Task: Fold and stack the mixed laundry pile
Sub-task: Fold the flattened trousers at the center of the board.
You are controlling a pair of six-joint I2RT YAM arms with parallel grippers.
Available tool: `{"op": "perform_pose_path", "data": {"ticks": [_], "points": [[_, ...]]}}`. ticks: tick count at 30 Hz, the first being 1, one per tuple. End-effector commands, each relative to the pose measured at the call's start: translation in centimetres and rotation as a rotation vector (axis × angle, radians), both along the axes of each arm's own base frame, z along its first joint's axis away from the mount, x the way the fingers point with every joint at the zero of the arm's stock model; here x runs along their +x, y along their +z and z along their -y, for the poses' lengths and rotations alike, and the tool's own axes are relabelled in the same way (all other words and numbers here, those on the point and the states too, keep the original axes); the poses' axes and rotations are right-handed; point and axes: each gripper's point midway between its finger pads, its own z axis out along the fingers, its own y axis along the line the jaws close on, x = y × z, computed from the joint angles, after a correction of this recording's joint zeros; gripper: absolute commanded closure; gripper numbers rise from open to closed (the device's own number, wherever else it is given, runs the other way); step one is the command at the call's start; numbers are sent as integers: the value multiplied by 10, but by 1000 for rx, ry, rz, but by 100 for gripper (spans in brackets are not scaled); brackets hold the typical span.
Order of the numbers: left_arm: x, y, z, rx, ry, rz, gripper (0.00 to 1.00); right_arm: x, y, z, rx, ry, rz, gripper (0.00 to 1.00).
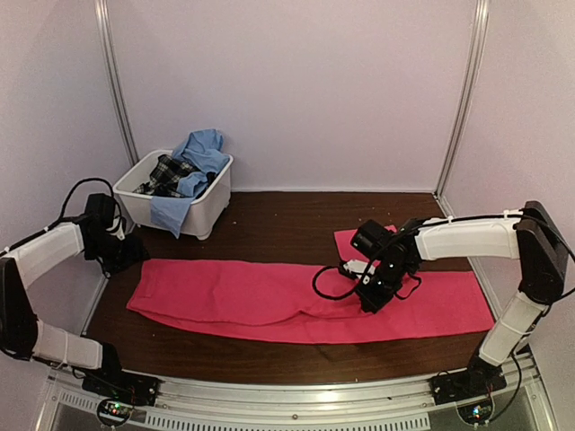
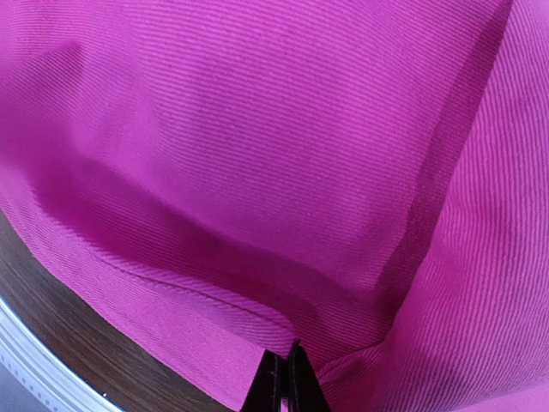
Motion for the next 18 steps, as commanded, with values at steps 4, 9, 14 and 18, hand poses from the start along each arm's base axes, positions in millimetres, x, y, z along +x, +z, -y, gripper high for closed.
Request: {"op": "perform_pose_path", "data": {"ticks": [4, 9, 14, 18], "points": [[-15, -20, 12, 55, 14, -107, 31, 15, 24, -12, 23, 1, 59, 100], [-56, -37, 9, -4, 153, -187, 29, 14, 31, -16, 47, 3, 57, 100], [-78, -58, 5, -26, 273, -272, 33, 10, 26, -14, 44, 2, 47, 100], [-84, -63, 3, -32, 332, -307, 36, 7, 22, -10, 37, 5, 43, 100]]}}
